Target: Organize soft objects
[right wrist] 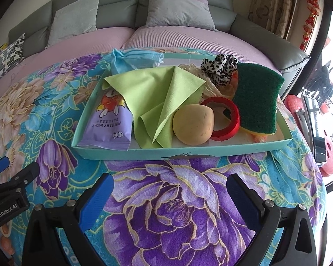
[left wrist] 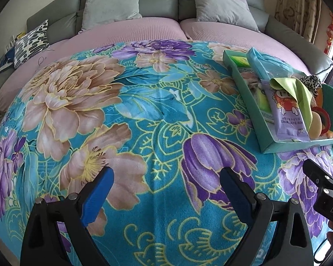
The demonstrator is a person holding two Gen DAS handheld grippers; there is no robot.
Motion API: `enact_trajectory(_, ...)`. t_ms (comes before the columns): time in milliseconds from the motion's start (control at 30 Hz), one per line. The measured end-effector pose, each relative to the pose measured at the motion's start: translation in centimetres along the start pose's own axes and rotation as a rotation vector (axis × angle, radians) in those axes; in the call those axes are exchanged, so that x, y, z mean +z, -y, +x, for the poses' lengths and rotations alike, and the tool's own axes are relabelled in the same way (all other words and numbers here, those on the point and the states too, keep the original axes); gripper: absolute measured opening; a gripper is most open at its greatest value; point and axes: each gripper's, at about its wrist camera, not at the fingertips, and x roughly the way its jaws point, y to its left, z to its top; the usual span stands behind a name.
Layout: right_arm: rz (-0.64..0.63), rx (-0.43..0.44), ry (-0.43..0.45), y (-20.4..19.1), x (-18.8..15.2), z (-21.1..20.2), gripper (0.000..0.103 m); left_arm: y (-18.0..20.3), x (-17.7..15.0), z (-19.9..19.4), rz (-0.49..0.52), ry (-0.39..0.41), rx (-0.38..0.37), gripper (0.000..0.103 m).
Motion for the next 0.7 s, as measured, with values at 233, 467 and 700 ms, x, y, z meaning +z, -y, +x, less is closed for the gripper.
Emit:
enact_trajectory(233, 0.000, -0.003, 0.007, -0.21, 0.14, 0.18, 0.103, 0.39, -0.01, -0.26, 0.017, 0.010, 0.003, 0.096)
enact_trajectory(467, 0.002, -0.006, 0.011, 0.07, 0.05, -0.15, 0.103, 0.31, -0.07, -0.08, 0.021, 0.002, 0.011, 0.096)
enact_trajectory(700, 0.002, -0.008, 0.011, 0.12, 0.08, -0.22, 0.103, 0.29, -0.04, -0.07, 0.021, 0.003, 0.007, 0.096)
